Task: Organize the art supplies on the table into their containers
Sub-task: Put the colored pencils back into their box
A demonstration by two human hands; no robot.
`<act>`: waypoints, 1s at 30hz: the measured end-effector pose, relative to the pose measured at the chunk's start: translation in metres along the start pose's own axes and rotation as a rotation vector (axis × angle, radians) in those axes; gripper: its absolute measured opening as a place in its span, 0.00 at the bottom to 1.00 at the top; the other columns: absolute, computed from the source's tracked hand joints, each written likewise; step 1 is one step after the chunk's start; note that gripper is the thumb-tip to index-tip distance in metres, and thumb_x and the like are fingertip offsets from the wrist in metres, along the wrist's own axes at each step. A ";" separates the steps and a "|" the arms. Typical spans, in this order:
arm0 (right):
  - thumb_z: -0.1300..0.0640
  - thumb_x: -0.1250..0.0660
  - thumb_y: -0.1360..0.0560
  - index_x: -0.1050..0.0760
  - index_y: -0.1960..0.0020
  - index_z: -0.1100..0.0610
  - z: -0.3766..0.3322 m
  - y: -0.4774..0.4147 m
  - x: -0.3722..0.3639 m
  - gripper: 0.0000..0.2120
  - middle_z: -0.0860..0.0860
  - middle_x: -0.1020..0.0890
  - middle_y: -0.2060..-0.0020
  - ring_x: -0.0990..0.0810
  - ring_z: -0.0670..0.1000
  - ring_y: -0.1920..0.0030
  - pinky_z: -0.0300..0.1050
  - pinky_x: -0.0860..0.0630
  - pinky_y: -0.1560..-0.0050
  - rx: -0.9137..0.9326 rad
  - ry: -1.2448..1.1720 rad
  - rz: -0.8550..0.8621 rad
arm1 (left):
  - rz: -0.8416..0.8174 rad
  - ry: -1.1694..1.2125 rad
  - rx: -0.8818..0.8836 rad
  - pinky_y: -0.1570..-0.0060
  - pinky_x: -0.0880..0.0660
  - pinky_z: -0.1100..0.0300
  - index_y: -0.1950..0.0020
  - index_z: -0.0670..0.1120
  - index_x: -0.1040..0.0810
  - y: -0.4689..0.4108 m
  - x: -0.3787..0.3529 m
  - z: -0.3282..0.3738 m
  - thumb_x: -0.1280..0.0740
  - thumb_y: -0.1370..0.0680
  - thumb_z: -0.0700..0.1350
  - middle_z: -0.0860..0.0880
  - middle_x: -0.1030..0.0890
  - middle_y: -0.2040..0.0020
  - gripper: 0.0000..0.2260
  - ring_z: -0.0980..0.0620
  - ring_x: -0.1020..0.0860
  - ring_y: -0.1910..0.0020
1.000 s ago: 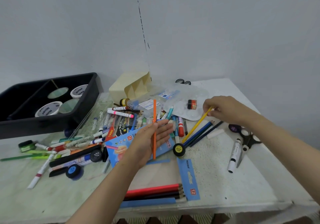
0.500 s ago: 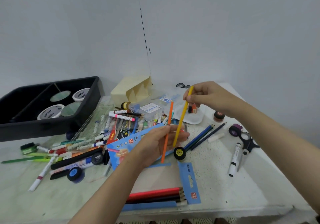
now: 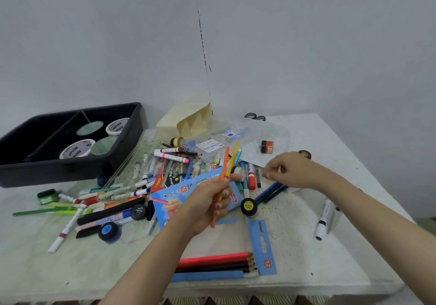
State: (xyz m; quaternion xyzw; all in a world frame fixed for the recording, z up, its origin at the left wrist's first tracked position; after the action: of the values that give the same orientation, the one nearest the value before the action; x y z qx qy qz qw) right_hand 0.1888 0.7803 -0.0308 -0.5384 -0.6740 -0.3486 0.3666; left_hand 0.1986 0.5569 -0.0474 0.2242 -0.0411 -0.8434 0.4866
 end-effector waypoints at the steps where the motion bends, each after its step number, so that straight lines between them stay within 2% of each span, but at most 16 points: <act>1: 0.55 0.36 0.24 0.19 0.48 0.49 0.005 0.001 -0.003 0.08 0.40 0.24 0.58 0.25 0.40 0.58 0.37 0.28 0.55 -0.006 0.120 -0.021 | 0.012 -0.006 -0.009 0.80 0.35 0.67 0.44 0.41 0.22 0.001 0.000 0.000 0.44 0.18 0.41 0.51 0.27 0.70 0.12 0.58 0.33 0.78; 4: 0.56 0.35 0.24 0.20 0.45 0.48 0.013 0.004 -0.012 0.10 0.46 0.26 0.50 0.26 0.46 0.47 0.44 0.27 0.47 -0.006 0.331 -0.030 | 0.034 0.049 -0.007 0.69 0.21 0.62 0.46 0.40 0.22 0.003 -0.002 0.002 0.45 0.18 0.39 0.46 0.16 0.59 0.12 0.52 0.19 0.67; 6: 0.56 0.34 0.25 0.20 0.46 0.49 0.015 0.006 -0.013 0.09 0.47 0.26 0.48 0.28 0.47 0.45 0.44 0.28 0.46 0.015 0.341 -0.001 | 0.025 0.113 0.006 0.59 0.19 0.57 0.44 0.39 0.23 0.004 -0.003 0.001 0.45 0.18 0.38 0.42 0.16 0.51 0.12 0.47 0.17 0.56; 8: 0.55 0.33 0.25 0.21 0.49 0.49 0.016 0.006 -0.014 0.06 0.46 0.26 0.48 0.29 0.47 0.46 0.43 0.30 0.46 0.041 0.351 0.012 | 0.034 0.138 0.014 0.54 0.19 0.55 0.43 0.39 0.24 0.004 -0.003 0.001 0.45 0.19 0.38 0.41 0.17 0.48 0.12 0.45 0.17 0.51; 11: 0.56 0.33 0.25 0.24 0.54 0.49 0.017 0.006 -0.012 0.03 0.45 0.24 0.52 0.29 0.46 0.49 0.43 0.29 0.48 0.056 0.360 -0.007 | 0.047 0.146 0.019 0.52 0.20 0.54 0.43 0.39 0.24 0.004 -0.003 0.000 0.45 0.19 0.38 0.41 0.17 0.47 0.12 0.45 0.18 0.49; 15: 0.60 0.33 0.26 0.28 0.60 0.47 0.018 0.008 -0.008 0.09 0.42 0.23 0.60 0.26 0.45 0.55 0.39 0.30 0.56 0.047 0.243 -0.010 | 0.066 0.146 0.004 0.51 0.20 0.54 0.43 0.39 0.24 0.005 -0.002 0.000 0.46 0.18 0.38 0.41 0.18 0.46 0.12 0.45 0.18 0.48; 18: 0.59 0.34 0.25 0.24 0.57 0.43 0.007 0.013 0.009 0.10 0.41 0.21 0.58 0.26 0.43 0.53 0.40 0.30 0.51 0.083 0.219 0.054 | 0.088 0.140 -0.027 0.48 0.21 0.54 0.44 0.40 0.24 0.005 0.001 -0.001 0.47 0.18 0.38 0.41 0.18 0.45 0.12 0.46 0.19 0.46; 20: 0.57 0.34 0.24 0.21 0.54 0.44 -0.004 0.016 0.024 0.08 0.39 0.20 0.56 0.27 0.43 0.52 0.41 0.35 0.47 0.115 0.337 0.141 | 0.098 0.143 -0.042 0.50 0.20 0.57 0.44 0.40 0.24 0.005 0.002 -0.002 0.47 0.18 0.37 0.42 0.18 0.45 0.12 0.48 0.19 0.47; 22: 0.53 0.36 0.23 0.21 0.52 0.42 -0.016 0.019 0.039 0.07 0.37 0.20 0.56 0.30 0.42 0.54 0.42 0.41 0.49 0.147 0.508 0.231 | 0.110 0.132 -0.047 0.50 0.20 0.58 0.44 0.40 0.23 0.004 0.002 -0.003 0.46 0.18 0.37 0.43 0.18 0.46 0.12 0.49 0.18 0.47; 24: 0.53 0.36 0.23 0.22 0.52 0.41 -0.029 0.023 0.051 0.08 0.37 0.20 0.57 0.33 0.41 0.56 0.42 0.44 0.50 0.189 0.522 0.282 | 0.115 0.113 -0.045 0.47 0.21 0.56 0.44 0.40 0.23 0.003 0.002 -0.003 0.46 0.19 0.37 0.43 0.18 0.46 0.12 0.48 0.19 0.47; 27: 0.52 0.35 0.24 0.22 0.54 0.40 -0.049 0.028 0.059 0.07 0.36 0.20 0.58 0.33 0.39 0.58 0.43 0.44 0.48 0.254 0.403 0.250 | 0.108 0.064 -0.030 0.40 0.25 0.50 0.44 0.40 0.22 0.001 0.000 -0.003 0.45 0.19 0.38 0.43 0.18 0.45 0.12 0.46 0.20 0.43; 30: 0.50 0.36 0.24 0.21 0.52 0.39 -0.064 0.026 0.053 0.07 0.36 0.20 0.56 0.34 0.41 0.56 0.43 0.47 0.51 0.323 0.493 0.210 | 0.040 0.057 -0.010 0.38 0.27 0.48 0.44 0.38 0.22 0.003 -0.004 -0.001 0.44 0.19 0.38 0.40 0.19 0.45 0.12 0.43 0.20 0.45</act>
State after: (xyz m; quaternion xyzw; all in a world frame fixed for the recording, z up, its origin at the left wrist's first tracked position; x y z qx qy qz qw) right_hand 0.2140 0.7547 0.0487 -0.4392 -0.5521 -0.3171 0.6338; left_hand 0.2034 0.5592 -0.0461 0.2447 -0.0274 -0.8269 0.5056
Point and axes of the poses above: each hand's wrist, its own y-axis away from the middle knuckle, its own x-axis out of the back of the hand, z = x × y, the point moved 1 cm from there along -y, towards the middle knuckle
